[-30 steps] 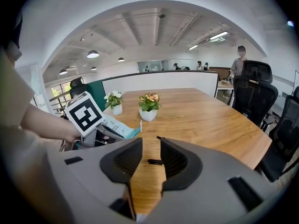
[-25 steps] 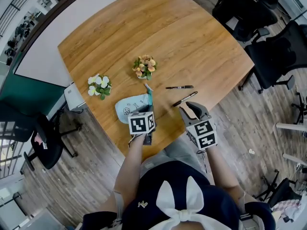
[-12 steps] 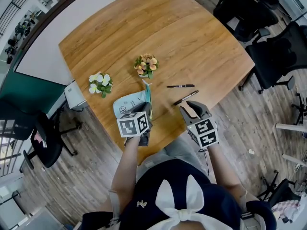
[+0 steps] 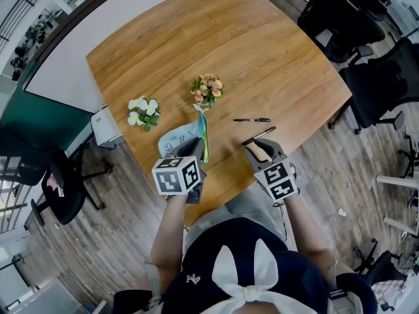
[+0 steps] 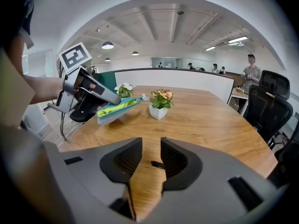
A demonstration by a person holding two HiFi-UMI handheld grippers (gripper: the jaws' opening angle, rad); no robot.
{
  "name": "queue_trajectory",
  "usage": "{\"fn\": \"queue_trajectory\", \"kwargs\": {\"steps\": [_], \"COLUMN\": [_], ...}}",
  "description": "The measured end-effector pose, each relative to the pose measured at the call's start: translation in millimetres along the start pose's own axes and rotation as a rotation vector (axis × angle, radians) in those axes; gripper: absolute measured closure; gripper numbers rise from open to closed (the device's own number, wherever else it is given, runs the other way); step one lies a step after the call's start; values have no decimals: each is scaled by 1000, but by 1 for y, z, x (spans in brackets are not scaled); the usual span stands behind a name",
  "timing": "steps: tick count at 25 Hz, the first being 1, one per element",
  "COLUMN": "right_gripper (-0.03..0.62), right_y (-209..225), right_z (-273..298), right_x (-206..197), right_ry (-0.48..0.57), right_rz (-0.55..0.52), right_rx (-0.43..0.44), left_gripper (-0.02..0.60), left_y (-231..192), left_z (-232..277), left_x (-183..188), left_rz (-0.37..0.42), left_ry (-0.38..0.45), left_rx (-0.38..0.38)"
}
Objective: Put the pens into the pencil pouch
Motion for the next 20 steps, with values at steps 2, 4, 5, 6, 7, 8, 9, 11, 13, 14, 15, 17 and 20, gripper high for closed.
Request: {"fn": "queue_trajectory", "kwargs": {"steps": [2, 4, 5, 6, 7, 8, 9, 11, 13, 14, 15, 17, 20], "right_gripper": [465, 464, 465, 465, 465, 465, 465, 465, 465, 465, 467, 470, 471], "right_y": [-4, -8, -10, -12, -12, -13, -13, -14, -13, -12, -10, -5, -1], "right_z": [5, 10, 14, 17, 20, 24, 27, 34, 41, 45, 48, 54, 62], "right_x": [1, 0, -1, -2, -4, -6, -8, -13, -18, -21, -23, -28, -34], "right_ry": [-12, -28, -40, -56, -74, -96, -117, -159, -201, -222, -245, -291, -351], "right_rz": [-29, -81, -117, -155, -194, -231, -268, -342, -411, -443, -473, -524, -576], "right_rx": [16, 33, 40, 47, 53, 59, 66, 79, 90, 95, 100, 112, 138], "left_gripper": [535, 535, 535, 535, 535, 535, 535, 535, 535, 535, 535, 535, 535], "left_y": [-1, -4, -5, -6, -7, -8, -9, -11, -12, -12, -12, -12, -14], "left_z": [-5, -8, -10, -12, -14, -16, -19, -23, -26, -27, -28, -29, -30], "left_x": [4, 7, 8, 9, 10, 11, 12, 14, 14, 14, 15, 16, 19], "left_rz": [-1, 0, -2, -5, -7, -8, -6, 3, 7, 6, 3, 0, 0], "left_ry": [13, 20, 23, 27, 31, 36, 41, 49, 53, 55, 57, 61, 68], "left_rx": [0, 2, 1, 0, 0, 2, 6, 17, 19, 18, 15, 12, 13]}}
Point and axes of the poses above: the fingertips, and each gripper's own axes: z forward along the fingers, y to its right, x out of its top, the point moved 3 cm from there along -z, backward along the fingers, and after that the axes turned 7 degrees about z, right-handed, at the moved point
